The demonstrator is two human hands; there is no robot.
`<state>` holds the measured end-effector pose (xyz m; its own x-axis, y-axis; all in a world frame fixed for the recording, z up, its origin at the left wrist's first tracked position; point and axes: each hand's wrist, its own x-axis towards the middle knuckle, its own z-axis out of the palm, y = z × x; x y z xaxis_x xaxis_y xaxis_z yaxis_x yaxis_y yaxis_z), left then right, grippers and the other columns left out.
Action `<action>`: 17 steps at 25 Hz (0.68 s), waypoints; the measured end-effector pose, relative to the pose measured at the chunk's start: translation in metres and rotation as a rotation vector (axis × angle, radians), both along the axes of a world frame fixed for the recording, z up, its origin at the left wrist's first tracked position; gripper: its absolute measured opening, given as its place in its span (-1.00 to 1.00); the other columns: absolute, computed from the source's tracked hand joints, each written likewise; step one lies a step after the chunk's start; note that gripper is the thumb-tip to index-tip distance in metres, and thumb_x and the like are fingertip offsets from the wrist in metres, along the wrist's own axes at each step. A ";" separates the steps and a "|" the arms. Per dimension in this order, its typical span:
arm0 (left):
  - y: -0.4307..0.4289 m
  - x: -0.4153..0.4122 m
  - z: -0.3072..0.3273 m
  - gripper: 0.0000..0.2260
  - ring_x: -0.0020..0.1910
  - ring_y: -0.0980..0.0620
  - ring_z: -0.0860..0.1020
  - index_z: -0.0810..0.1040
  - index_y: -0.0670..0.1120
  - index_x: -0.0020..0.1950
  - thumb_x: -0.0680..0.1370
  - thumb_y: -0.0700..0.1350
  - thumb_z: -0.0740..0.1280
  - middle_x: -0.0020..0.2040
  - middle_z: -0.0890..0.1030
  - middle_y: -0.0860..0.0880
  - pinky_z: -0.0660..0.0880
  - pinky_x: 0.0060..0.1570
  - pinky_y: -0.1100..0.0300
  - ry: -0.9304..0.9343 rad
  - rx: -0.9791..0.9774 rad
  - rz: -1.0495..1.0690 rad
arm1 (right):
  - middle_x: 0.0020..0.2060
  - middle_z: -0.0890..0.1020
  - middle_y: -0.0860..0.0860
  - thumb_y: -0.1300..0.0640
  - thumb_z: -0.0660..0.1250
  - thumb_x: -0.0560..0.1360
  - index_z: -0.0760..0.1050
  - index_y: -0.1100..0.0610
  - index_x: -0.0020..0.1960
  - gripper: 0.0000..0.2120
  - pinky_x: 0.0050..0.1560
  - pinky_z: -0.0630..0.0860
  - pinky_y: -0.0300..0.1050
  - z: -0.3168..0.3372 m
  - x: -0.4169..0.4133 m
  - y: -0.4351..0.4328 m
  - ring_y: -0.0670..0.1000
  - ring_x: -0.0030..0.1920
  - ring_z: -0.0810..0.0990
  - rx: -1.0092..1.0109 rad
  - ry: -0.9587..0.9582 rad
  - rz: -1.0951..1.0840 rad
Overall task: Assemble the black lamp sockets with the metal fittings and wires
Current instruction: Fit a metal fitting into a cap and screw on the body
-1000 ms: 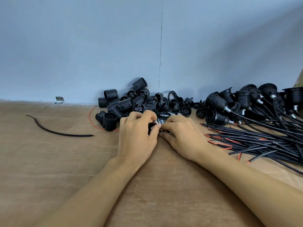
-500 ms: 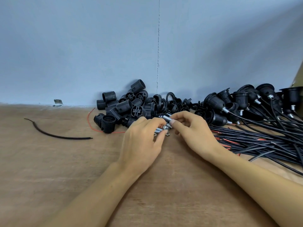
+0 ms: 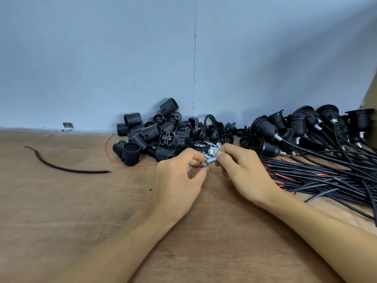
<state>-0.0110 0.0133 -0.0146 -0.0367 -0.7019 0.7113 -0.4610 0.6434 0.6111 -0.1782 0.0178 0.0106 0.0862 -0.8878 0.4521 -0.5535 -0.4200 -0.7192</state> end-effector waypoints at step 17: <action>-0.005 0.004 -0.002 -0.79 -0.50 0.30 0.55 0.67 0.11 -0.11 0.42 -0.18 0.59 -0.22 0.66 0.35 0.48 -0.41 0.40 0.124 0.065 -0.026 | -0.45 0.47 0.08 0.05 0.17 0.68 0.49 0.23 -0.12 -0.69 -0.31 0.36 -0.23 0.001 0.003 0.000 -0.01 -0.42 0.40 0.228 -0.119 0.175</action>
